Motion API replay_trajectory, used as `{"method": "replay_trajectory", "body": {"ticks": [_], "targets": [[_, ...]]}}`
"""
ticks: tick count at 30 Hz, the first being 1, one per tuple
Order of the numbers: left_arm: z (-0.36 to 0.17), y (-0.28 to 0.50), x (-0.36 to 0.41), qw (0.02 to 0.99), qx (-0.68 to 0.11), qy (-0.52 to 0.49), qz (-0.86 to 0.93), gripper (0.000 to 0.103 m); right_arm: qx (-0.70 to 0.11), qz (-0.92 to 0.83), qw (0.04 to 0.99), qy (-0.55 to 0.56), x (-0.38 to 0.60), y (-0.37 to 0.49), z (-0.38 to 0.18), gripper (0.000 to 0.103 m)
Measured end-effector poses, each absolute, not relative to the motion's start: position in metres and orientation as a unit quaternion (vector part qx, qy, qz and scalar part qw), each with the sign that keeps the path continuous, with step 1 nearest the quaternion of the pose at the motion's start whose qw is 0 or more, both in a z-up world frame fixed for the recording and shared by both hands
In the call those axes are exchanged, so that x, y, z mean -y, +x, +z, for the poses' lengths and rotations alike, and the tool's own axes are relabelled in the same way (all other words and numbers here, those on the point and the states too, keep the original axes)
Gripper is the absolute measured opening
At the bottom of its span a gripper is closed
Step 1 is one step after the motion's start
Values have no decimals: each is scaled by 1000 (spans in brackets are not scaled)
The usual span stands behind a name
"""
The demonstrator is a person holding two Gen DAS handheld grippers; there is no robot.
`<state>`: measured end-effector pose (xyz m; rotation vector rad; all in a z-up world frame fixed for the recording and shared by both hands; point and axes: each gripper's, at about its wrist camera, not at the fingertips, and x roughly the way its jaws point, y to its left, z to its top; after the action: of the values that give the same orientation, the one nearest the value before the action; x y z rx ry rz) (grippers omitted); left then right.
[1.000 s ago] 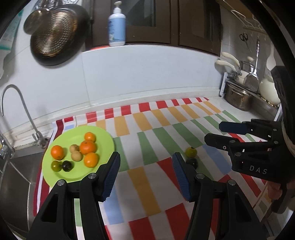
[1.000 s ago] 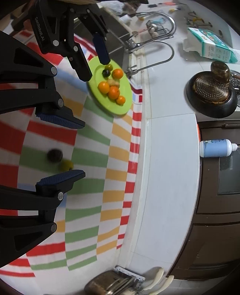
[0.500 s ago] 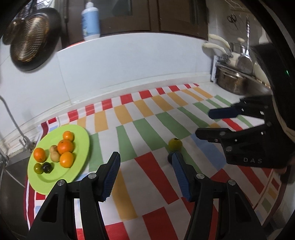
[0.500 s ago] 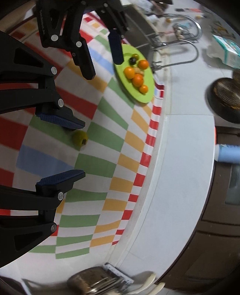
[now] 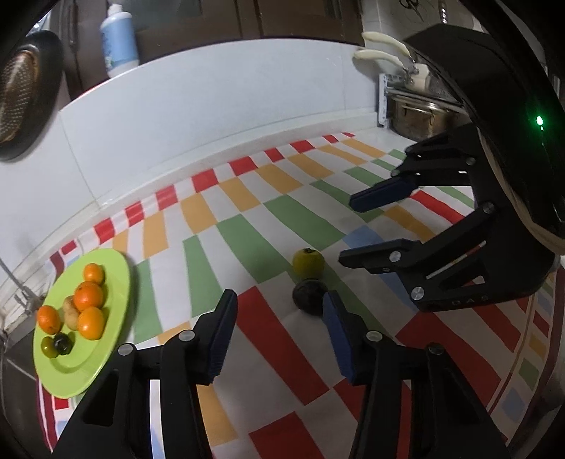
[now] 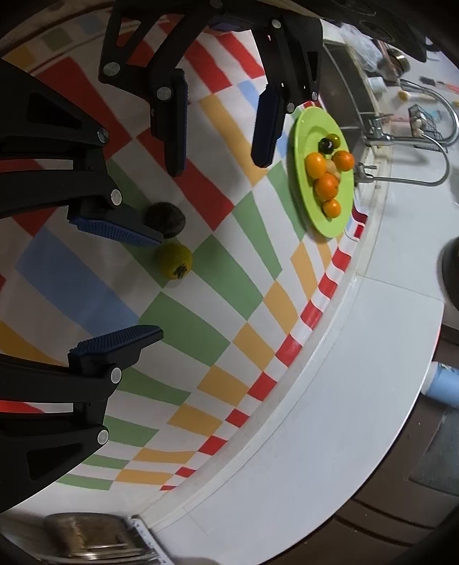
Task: Organize fruits
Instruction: 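Grasp a dark plum with the left gripper while the right gripper grasps a yellow-green fruit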
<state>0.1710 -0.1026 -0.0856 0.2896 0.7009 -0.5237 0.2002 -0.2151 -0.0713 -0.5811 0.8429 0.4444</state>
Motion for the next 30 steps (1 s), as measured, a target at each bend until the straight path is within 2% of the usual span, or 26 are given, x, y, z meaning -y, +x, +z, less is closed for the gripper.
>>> {"method": "replay_trajectory", "body": {"ticks": [7, 23, 30], "targets": [[-95, 174, 117, 881, -337, 168, -287, 40, -382, 249, 836, -304, 215, 201, -83, 47], [-110, 190, 124, 868, -363, 160, -300, 37, -374, 295, 824, -306, 215, 211, -98, 42], [-110, 195, 127, 864, -363, 154, -313, 29, -378, 304, 819, -305, 215, 216, -101, 39]]}}
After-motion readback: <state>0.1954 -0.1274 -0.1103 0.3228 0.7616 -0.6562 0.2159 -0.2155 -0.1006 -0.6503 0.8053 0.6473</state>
